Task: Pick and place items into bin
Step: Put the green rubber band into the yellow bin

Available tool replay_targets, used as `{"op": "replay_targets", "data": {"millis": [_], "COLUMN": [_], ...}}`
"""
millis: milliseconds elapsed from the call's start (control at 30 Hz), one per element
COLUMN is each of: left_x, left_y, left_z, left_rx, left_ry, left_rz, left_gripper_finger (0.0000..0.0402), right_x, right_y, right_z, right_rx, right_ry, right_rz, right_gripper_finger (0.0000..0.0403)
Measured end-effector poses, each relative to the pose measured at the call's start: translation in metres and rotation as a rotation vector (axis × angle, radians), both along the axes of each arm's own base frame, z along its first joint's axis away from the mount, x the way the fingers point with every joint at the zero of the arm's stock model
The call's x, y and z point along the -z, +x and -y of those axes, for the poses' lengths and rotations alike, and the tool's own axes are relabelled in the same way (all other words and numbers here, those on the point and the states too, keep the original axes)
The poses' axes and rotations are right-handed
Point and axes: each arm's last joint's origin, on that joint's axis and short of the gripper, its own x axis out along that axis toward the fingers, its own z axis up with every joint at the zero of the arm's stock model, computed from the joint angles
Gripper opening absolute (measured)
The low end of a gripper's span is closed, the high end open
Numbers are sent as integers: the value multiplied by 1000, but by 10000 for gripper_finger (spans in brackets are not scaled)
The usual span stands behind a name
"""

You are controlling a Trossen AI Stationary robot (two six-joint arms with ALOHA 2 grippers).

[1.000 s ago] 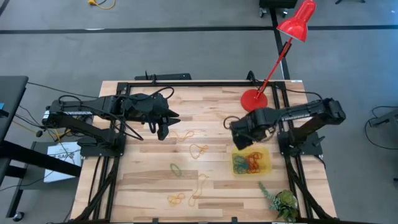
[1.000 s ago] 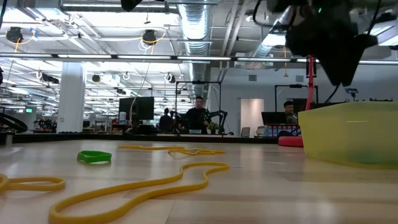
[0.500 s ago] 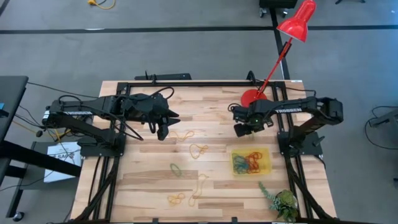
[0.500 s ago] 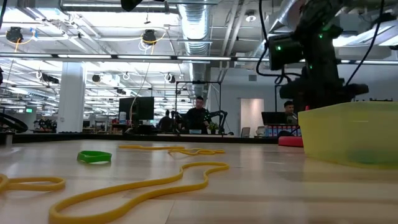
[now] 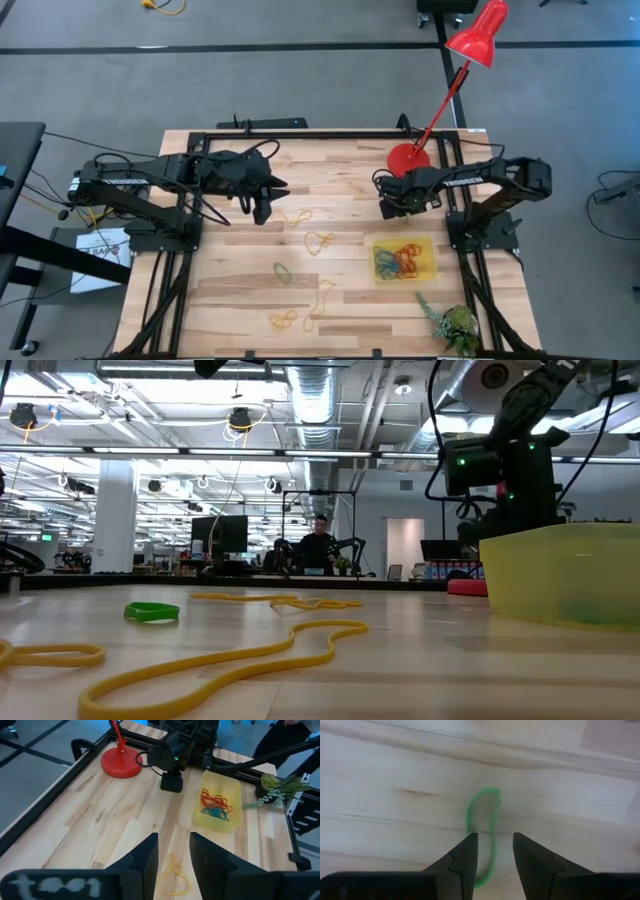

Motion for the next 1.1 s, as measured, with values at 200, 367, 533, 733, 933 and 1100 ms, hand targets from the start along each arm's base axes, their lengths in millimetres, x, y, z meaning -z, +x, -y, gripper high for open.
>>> {"op": "replay_targets", "data": {"millis": [200,367,533,733,933,1100], "left_x": [0,0,0,0,0,0], "left_y": [0,0,0,0,0,0], "left_z": [-1,-2,-2,-2,-2,-2], "left_rx": [-34,-63,-64,-65,-70,-69], "left_ry": [20,35,35,34,24,24], "left_rz": [0,1,1,1,0,0], "left_gripper_finger": [100,100,100,100,100,100], "right_x": [9,16,14,-7,-55,-102], "right_y": [0,3,4,8,24,32], "right_z": [0,1,1,3,-11,-35], "right_rx": [0,-15,-57,-89,-172,-219], "right_ry": [-1,-3,-4,-7,46,86], "right_rz": [-8,-48,-40,-60,-65,-106], "right_gripper_finger": [116,102,30,11,5,3]}}
